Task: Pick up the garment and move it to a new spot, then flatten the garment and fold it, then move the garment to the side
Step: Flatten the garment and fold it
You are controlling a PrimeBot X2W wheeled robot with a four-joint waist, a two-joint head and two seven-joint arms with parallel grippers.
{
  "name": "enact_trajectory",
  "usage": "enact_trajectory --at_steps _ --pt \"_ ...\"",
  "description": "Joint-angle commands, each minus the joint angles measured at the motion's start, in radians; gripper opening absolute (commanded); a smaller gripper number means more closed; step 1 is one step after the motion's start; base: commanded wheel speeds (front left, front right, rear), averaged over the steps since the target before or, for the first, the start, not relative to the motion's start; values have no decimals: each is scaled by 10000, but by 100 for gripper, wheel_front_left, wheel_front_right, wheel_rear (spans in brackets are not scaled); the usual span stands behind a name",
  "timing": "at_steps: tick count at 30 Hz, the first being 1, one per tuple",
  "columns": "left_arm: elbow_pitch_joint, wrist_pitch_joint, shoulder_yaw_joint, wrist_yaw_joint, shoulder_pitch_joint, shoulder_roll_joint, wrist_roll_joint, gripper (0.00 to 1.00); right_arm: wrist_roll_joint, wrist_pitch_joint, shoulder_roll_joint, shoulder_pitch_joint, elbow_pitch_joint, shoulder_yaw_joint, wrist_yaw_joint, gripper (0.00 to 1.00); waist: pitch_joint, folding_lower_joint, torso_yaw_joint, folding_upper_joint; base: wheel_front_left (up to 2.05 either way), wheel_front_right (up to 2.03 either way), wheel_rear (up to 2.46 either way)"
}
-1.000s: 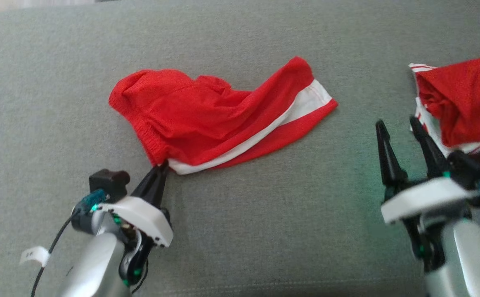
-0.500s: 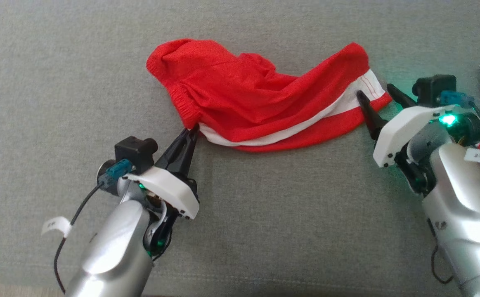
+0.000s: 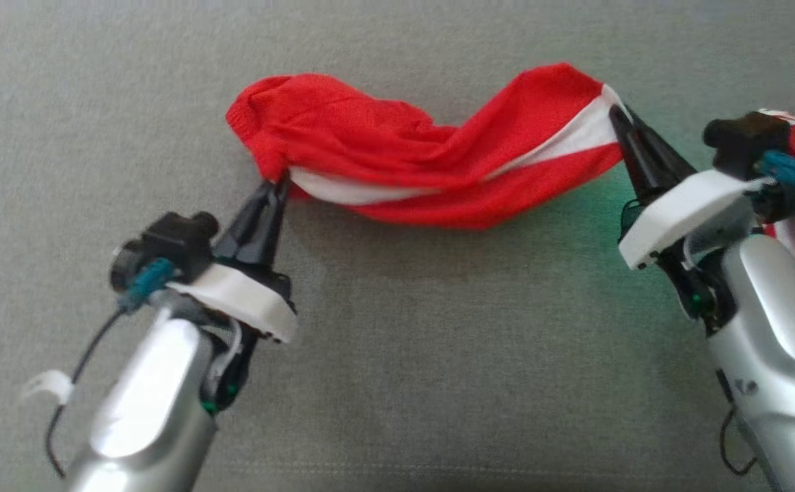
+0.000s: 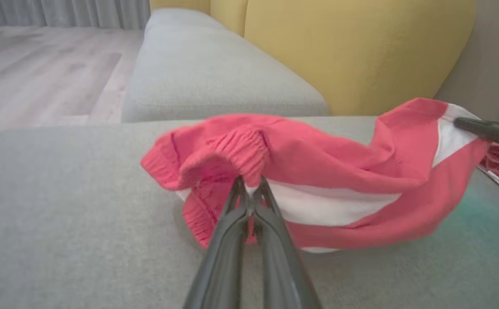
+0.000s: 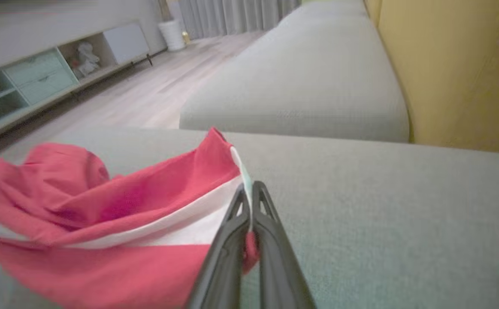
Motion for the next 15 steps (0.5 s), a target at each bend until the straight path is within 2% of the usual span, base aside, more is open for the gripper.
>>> enact_trajectory --at_steps 1,6,9,15 --pt "-607 60 492 81 -104 375 50 0 130 -184 -110 147 -697 -77 67 0 -263 0 -210 0 0 0 0" --pt "-2280 730 853 332 -268 1027 90 0 83 -390 10 673 -2782 -1033 67 0 -806 0 -478 0 0 0 0" --pt "-3271 1129 1110 480 -534 1338 98 0 340 -177 303 905 -4146 -1548 67 0 -1149 0 -598 0 0 0 0" --pt "-5006 1663 1644 751 -1071 1464 -255 0 792 733 1001 1063 -6767 -2518 67 0 -1765 0 -812 0 0 0 0"
